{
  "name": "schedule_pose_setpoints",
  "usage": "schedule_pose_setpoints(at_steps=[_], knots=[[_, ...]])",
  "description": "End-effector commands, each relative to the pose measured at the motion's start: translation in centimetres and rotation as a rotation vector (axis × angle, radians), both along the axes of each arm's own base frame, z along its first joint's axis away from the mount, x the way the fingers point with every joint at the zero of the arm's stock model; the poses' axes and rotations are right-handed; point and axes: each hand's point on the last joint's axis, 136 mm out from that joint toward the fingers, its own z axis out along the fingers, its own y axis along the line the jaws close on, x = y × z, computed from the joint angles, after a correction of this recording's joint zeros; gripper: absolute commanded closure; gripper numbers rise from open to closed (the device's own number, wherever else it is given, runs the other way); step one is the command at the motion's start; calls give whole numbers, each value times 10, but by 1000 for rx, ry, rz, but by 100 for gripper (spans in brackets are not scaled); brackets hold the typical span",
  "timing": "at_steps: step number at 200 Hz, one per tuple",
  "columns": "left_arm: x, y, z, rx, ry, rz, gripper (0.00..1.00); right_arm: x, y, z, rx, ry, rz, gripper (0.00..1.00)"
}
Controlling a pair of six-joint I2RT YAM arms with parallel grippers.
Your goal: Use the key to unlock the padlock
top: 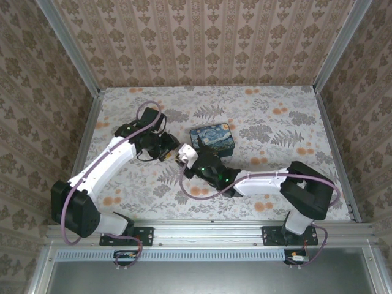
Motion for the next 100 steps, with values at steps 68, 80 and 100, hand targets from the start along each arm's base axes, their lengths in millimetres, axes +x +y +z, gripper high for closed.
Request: schedule_pose_setpoints(at_steps=[68, 80, 100], knots=[[31, -17, 44, 31, -464, -414, 42, -28, -62, 22, 443, 610, 347, 92], [28, -32, 48, -13, -566, -521, 46, -32, -68, 27, 479, 659, 388, 92], [17, -52, 51, -143, -716, -664, 49, -32, -79, 36, 522, 716, 400, 92]])
